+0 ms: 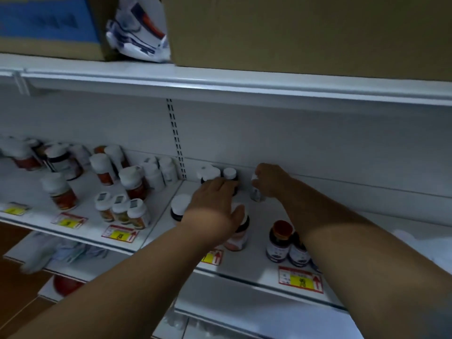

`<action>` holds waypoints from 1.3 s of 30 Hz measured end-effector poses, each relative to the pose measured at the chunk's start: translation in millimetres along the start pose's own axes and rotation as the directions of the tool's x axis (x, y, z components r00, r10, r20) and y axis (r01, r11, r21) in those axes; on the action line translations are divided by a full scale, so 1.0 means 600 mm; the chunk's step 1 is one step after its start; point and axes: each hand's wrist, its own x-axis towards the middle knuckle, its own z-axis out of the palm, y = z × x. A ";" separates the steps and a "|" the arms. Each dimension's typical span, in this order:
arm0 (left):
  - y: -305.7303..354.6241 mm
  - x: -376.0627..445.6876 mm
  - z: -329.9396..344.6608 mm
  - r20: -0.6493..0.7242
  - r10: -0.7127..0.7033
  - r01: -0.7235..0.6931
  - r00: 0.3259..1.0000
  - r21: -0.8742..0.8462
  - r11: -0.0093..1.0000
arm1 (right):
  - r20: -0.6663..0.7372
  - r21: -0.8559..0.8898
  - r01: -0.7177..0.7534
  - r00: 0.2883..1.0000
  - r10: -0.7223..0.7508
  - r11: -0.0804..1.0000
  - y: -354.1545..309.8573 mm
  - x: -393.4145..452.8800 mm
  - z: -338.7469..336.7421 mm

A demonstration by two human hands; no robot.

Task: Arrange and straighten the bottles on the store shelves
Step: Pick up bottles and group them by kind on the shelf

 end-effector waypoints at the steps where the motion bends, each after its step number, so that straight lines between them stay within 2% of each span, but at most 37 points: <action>1: -0.008 0.008 0.000 0.048 -0.006 0.005 0.999 0.005 1.000 | -0.019 -0.014 -0.031 0.999 0.031 0.999 -0.003 0.013 0.014; 4: -0.027 0.023 0.005 0.100 -0.019 0.018 0.995 0.007 1.000 | -0.167 -0.041 -0.126 0.979 0.118 0.991 -0.007 0.038 0.048; 7: -0.047 0.025 0.015 0.126 -0.017 0.020 0.992 -0.020 1.000 | -0.231 -0.043 -0.160 0.962 0.146 0.986 -0.011 0.040 0.055; 9: -0.052 0.025 0.019 0.122 -0.007 0.015 0.993 -0.063 0.998 | -0.233 0.085 -0.111 0.964 0.128 0.990 -0.007 0.027 0.046; 10: -0.053 0.027 0.021 0.099 -0.006 0.017 0.995 -0.107 0.994 | -0.245 0.214 -0.082 0.960 0.135 0.973 -0.007 0.014 0.038; 12: -0.050 0.030 0.023 0.057 -0.018 0.030 0.998 -0.215 0.976 | -0.284 0.535 -0.019 0.938 0.201 0.845 -0.013 -0.022 0.017; 14: -0.037 0.031 0.021 0.043 -0.034 0.046 0.998 -0.322 0.945 | -0.271 0.788 0.045 0.921 0.279 0.615 -0.019 -0.060 -0.002; 16: -0.015 0.031 0.019 0.047 -0.044 0.060 0.998 -0.425 0.903 | -0.250 0.893 0.104 0.924 0.289 0.437 -0.019 -0.105 -0.015; 20: 0.050 0.026 0.024 0.056 -0.063 0.084 0.996 -0.608 0.789 | -0.265 0.922 0.191 0.946 0.188 0.338 0.001 -0.190 -0.041; 25: 0.153 0.027 0.050 0.100 0.054 0.033 0.993 -0.706 0.708 | -0.321 0.916 0.229 0.911 0.259 0.328 0.067 -0.274 -0.097; 31: 0.310 0.039 0.083 0.081 0.228 -0.105 0.970 -0.709 0.697 | -0.465 0.828 0.256 0.810 0.357 0.499 0.203 -0.383 -0.151; 34: 0.408 0.038 0.115 0.076 0.289 -0.153 0.954 -0.707 0.691 | -0.491 0.804 0.234 0.779 0.390 0.546 0.298 -0.441 -0.177; 36: 0.486 0.035 0.145 0.031 0.302 -0.200 0.953 -0.683 0.703 | -0.500 0.775 0.192 0.769 0.399 0.602 0.370 -0.478 -0.194; 39: 0.603 0.026 0.187 0.005 0.244 -0.179 0.970 -0.663 0.727 | -0.495 0.741 0.132 0.771 0.402 0.659 0.473 -0.527 -0.229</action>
